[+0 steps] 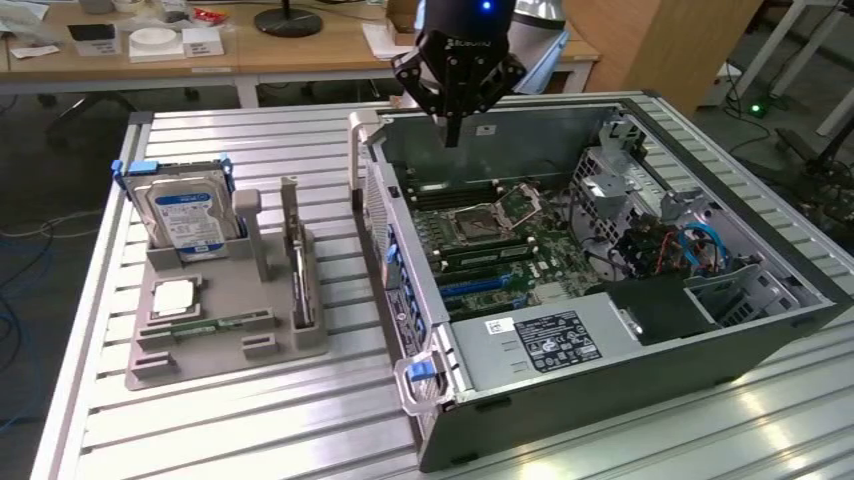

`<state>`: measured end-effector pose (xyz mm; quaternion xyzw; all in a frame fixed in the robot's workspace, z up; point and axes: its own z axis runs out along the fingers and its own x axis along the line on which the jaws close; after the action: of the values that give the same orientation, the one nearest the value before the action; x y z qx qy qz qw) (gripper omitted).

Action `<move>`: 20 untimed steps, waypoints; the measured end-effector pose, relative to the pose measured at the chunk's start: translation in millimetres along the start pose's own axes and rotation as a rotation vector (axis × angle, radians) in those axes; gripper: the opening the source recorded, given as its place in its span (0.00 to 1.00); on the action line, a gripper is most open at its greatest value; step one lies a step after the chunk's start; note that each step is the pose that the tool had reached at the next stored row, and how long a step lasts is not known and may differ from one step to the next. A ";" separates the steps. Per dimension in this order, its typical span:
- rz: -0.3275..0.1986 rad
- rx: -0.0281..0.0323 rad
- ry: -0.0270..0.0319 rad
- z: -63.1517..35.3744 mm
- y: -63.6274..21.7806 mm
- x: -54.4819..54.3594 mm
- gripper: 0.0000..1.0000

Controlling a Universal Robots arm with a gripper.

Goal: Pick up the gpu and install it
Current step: 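Reach for the gpu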

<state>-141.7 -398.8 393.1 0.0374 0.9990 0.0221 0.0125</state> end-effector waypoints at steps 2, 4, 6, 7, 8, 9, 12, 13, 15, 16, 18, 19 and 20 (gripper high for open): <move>0.000 0.0001 0.0000 -0.1 -0.1 1.6 0.11; 0.000 0.0000 0.0000 -0.1 -0.2 3.3 0.11; 0.000 0.0000 0.0000 -0.1 -0.4 5.1 0.11; 0.000 0.0001 0.0000 -0.2 -0.4 5.9 0.11; 0.000 0.0000 0.0000 -0.2 -0.5 6.7 0.11; 0.000 0.0000 0.0000 -0.2 -0.6 7.5 0.11; 0.000 0.0000 0.0000 -0.3 -0.7 9.7 0.11; 0.000 0.0001 0.0000 -0.3 -0.8 10.5 0.11; 0.000 0.0001 0.0000 -0.3 -0.9 12.0 0.11; 0.000 0.0000 0.0000 -0.3 -1.0 12.8 0.11; 0.000 0.0001 0.0000 -0.4 -1.1 14.4 0.11; 0.000 0.0000 -0.0001 -0.4 -1.1 15.1 0.11; 0.000 0.0000 -0.0001 -0.4 -1.2 15.9 0.11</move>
<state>-157.6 -398.8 393.1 0.0374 0.9990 0.0221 0.0125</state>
